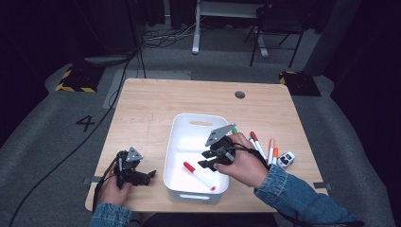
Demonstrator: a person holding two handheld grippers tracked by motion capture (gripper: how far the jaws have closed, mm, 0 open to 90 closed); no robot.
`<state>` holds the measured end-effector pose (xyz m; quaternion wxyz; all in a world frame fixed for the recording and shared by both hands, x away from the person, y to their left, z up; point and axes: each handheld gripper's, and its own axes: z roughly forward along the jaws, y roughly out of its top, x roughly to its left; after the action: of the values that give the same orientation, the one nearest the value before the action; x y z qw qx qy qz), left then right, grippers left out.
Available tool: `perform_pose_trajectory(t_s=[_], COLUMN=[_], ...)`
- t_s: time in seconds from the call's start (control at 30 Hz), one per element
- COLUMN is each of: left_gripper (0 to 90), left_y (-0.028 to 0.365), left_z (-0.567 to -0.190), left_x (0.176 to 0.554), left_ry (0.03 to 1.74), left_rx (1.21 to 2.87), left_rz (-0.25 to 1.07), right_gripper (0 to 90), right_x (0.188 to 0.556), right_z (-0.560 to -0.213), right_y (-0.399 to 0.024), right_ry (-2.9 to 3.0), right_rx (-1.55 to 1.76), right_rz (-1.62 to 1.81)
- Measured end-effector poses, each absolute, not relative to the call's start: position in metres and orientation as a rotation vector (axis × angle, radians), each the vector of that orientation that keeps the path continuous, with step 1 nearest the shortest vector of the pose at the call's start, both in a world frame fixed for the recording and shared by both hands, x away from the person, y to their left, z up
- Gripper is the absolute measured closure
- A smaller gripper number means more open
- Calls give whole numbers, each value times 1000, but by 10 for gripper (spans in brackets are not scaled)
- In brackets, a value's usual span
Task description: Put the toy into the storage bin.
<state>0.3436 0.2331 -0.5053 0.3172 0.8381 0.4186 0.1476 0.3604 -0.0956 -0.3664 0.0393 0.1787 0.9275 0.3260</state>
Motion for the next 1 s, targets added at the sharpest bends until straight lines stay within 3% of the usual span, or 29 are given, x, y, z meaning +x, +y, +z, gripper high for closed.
perform_pose_trajectory(t_s=[0.63, 1.0], left_gripper=[1, 2], left_y=[233, 235], left_z=[-505, -505], left_x=[344, 344], left_ry=[1105, 1085], left_rx=[2206, 2211], left_rz=[389, 384], right_gripper=[648, 648], right_x=[373, 380], right_z=[-328, -324], right_y=[-160, -206], right_ry=[2682, 2593], right_rx=[756, 903], right_rz=[1182, 1191])
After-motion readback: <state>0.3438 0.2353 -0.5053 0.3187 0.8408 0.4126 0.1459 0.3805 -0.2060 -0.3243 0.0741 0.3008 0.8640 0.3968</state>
